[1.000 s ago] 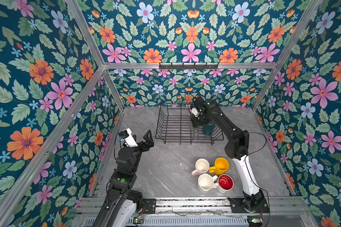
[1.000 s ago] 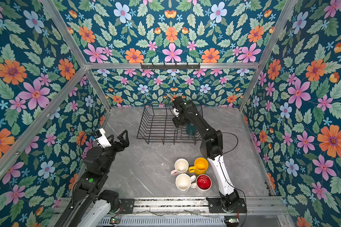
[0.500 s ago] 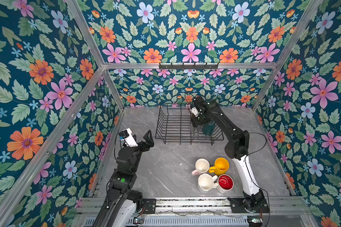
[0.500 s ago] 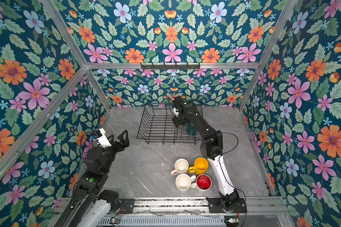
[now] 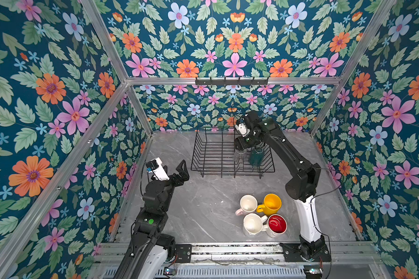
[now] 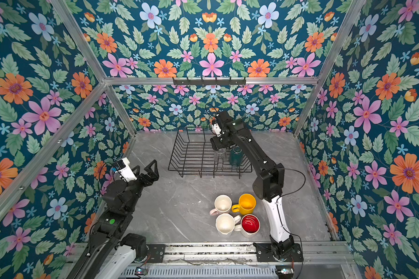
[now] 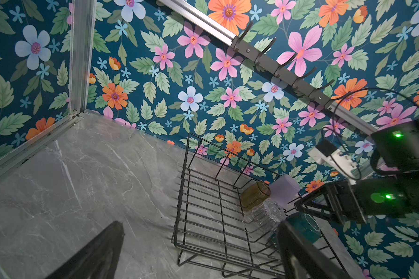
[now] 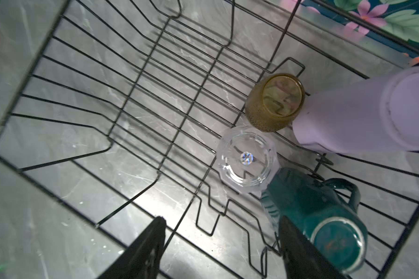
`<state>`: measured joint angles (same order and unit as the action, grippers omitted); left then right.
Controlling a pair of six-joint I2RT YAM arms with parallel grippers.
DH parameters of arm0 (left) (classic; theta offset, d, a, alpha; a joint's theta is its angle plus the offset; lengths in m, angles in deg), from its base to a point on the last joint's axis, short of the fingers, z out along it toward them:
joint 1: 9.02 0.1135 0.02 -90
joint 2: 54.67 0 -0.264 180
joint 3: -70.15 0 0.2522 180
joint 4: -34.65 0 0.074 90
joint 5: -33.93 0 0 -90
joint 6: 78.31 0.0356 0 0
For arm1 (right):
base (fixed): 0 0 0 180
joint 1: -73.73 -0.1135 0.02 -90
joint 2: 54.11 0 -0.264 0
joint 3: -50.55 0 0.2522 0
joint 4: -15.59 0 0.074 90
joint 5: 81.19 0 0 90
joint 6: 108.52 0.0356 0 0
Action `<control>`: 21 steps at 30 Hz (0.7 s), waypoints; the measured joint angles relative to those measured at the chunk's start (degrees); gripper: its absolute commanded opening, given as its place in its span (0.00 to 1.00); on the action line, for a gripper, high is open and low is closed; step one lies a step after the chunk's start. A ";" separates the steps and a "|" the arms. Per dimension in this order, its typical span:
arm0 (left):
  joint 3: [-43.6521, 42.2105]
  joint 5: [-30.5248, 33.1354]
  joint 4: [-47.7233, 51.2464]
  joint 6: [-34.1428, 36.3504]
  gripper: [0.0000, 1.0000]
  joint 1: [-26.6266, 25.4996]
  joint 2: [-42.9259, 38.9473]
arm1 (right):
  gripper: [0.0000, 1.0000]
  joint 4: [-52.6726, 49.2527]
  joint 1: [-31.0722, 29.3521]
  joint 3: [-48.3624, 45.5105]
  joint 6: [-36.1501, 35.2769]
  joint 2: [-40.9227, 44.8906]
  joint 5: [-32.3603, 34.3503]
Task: Load the cups into the dish rack
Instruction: 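Open the right gripper and lift it off the tumbler while the left reaches forward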
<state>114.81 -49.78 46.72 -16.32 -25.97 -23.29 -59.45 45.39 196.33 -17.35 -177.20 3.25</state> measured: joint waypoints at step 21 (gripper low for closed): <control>0.07 -1.75 -0.02 -0.17 1.00 0.02 2.60 | 0.91 38.45 2.21 -65.07 12.37 43.56 -3.34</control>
<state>114.87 -51.53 46.69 -16.50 -25.95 -20.69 -21.00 47.60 131.27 -4.98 -133.64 -0.10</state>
